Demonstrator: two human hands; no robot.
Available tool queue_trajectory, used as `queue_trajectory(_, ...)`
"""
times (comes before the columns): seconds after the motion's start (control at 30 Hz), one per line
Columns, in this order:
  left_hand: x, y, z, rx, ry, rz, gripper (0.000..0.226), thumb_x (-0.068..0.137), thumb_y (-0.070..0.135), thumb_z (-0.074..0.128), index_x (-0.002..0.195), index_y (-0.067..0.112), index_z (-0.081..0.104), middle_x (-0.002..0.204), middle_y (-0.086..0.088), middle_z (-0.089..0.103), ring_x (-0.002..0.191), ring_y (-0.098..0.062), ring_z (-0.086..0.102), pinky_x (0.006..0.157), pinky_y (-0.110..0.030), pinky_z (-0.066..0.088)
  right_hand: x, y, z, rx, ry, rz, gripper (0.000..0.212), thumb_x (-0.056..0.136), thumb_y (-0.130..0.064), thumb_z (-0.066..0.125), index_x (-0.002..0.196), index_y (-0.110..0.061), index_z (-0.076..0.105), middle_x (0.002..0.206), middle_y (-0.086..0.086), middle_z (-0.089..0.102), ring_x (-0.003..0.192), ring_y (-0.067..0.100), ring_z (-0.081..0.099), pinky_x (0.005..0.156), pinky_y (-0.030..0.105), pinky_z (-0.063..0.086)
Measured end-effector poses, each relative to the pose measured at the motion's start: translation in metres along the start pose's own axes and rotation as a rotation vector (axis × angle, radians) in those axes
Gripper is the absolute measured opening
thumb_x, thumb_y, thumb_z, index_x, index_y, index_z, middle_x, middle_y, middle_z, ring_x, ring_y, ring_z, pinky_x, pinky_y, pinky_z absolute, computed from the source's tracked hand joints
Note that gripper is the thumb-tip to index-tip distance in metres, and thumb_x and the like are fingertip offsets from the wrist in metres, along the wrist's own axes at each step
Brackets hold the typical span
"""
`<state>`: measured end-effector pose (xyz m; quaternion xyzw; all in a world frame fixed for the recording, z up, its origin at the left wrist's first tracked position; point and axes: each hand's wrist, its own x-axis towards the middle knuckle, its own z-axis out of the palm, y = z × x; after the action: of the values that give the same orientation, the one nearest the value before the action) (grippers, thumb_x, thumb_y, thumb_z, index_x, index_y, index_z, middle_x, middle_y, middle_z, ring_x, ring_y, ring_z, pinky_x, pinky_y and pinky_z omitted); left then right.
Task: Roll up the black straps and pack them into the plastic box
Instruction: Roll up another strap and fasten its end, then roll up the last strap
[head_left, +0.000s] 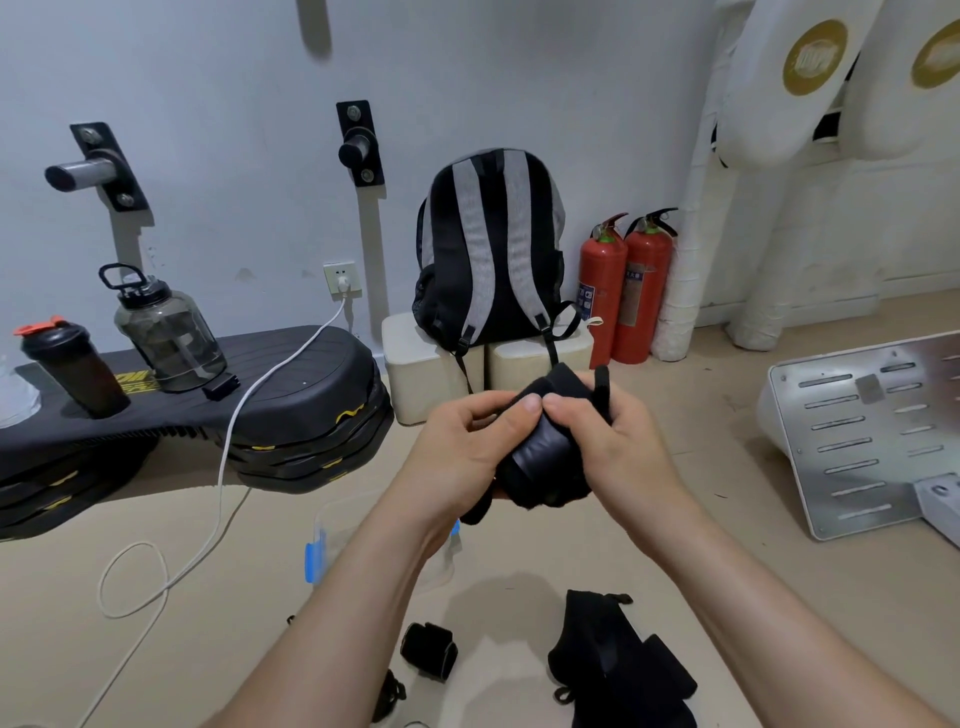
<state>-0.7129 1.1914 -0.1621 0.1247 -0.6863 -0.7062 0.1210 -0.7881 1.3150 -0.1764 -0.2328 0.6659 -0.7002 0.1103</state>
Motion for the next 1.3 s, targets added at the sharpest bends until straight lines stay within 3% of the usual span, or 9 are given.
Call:
queue_trajectory(0.2, -0.001, 0.005, 0.003, -0.021, 0.143, 0.103, 0.019, 0.092, 0.015, 0.068, 0.11, 0.008, 0.073, 0.096, -0.012, 0.077, 0.087, -0.025, 0.075, 0.066, -0.03, 0.061, 0.003, -0.007, -0.002, -0.027, -0.035, -0.041, 0.014, 0.091, -0.033, 0.064, 0.099, -0.021, 0.067, 0.087, 0.003, 0.07, 0.076, 0.014, 0.069, 0.051, 0.03, 0.053)
queue_trajectory(0.37, 0.003, 0.01, -0.004, -0.178, 0.321, 0.108, 0.026, 0.092, 0.027, 0.07, 0.112, 0.012, 0.068, 0.103, -0.011, 0.075, 0.088, -0.022, 0.072, 0.072, -0.039, 0.06, 0.013, -0.011, -0.01, -0.043, -0.149, 0.172, 0.073, 0.068, -0.069, 0.073, 0.125, -0.026, 0.056, 0.107, 0.002, 0.072, 0.101, 0.017, 0.071, 0.088, 0.038, 0.056)
queue_trajectory(0.5, 0.0, 0.014, -0.014, -0.21, 0.096, 0.07, 0.051, 0.086, 0.037, 0.062, 0.128, 0.009, 0.059, 0.124, -0.019, 0.066, 0.114, -0.032, 0.063, 0.093, -0.049, 0.05, 0.002, -0.018, -0.006, 0.141, -0.316, 0.203, 0.046, 0.077, -0.044, 0.071, 0.114, -0.018, 0.069, 0.11, 0.004, 0.075, 0.105, 0.02, 0.071, 0.091, 0.042, 0.057)
queue_trajectory(0.6, -0.007, 0.018, -0.026, -0.033, -0.004, 0.064, 0.053, 0.082, 0.039, 0.06, 0.134, 0.025, 0.056, 0.124, -0.003, 0.069, 0.119, -0.023, 0.063, 0.102, -0.05, 0.049, 0.0, -0.019, -0.007, 0.169, -0.326, 0.207, 0.036, 0.08, -0.032, 0.073, 0.11, -0.013, 0.07, 0.105, 0.011, 0.075, 0.101, 0.027, 0.072, 0.091, 0.046, 0.057)
queue_trajectory(0.73, -0.015, 0.019, -0.036, 0.069, -0.063, 0.08, 0.067, 0.076, 0.034, 0.075, 0.137, 0.038, 0.047, 0.11, 0.002, 0.072, 0.107, -0.017, 0.069, 0.093, -0.04, 0.055, -0.001, -0.022, -0.011, -0.069, -0.424, 0.175, 0.039, 0.072, -0.028, 0.067, 0.106, -0.008, 0.069, 0.089, 0.014, 0.074, 0.082, 0.031, 0.071, 0.075, 0.043, 0.058)
queue_trajectory(0.83, -0.011, 0.018, -0.035, 0.146, -0.018, 0.053, 0.077, 0.065, 0.028, 0.085, 0.131, 0.046, 0.05, 0.104, -0.006, 0.069, 0.094, -0.02, 0.072, 0.08, -0.041, 0.058, -0.006, -0.022, -0.011, -0.286, -0.477, 0.07, 0.039, 0.079, -0.032, 0.079, 0.116, -0.029, 0.069, 0.107, -0.003, 0.074, 0.101, 0.015, 0.07, 0.09, 0.037, 0.056)
queue_trajectory(1.0, 0.009, 0.022, -0.027, 0.126, 0.151, 0.027, 0.024, 0.077, 0.035, 0.077, 0.099, 0.025, 0.074, 0.108, -0.013, 0.069, 0.094, -0.025, 0.07, 0.069, -0.043, 0.061, -0.003, -0.031, -0.025, -0.107, -0.395, 0.163, 0.054, 0.082, -0.016, 0.079, 0.128, -0.036, 0.057, 0.108, 0.008, 0.07, 0.079, 0.018, 0.071, 0.064, 0.027, 0.052)
queue_trajectory(1.1, 0.011, 0.007, -0.035, 0.149, -0.008, -0.118, 0.023, 0.094, 0.032, 0.065, 0.113, 0.019, 0.066, 0.111, -0.013, 0.067, 0.092, -0.017, 0.065, 0.063, -0.034, 0.057, -0.001, -0.026, -0.027, -0.146, -0.309, 0.217, 0.044, 0.086, -0.026, 0.074, 0.127, -0.026, 0.058, 0.082, 0.012, 0.069, 0.065, 0.017, 0.064, 0.055, 0.024, 0.043)
queue_trajectory(1.3, 0.002, -0.082, -0.055, 0.212, -0.291, -0.389, 0.06, 0.068, 0.052, 0.073, 0.117, 0.02, 0.06, 0.083, 0.0, 0.07, 0.064, -0.014, 0.064, 0.06, -0.026, 0.051, 0.007, 0.03, -0.001, -0.41, -0.42, 0.495, 0.024, 0.099, -0.041, 0.056, 0.113, -0.023, 0.064, 0.078, 0.001, 0.063, 0.06, 0.015, 0.056, 0.058, 0.024, 0.047)
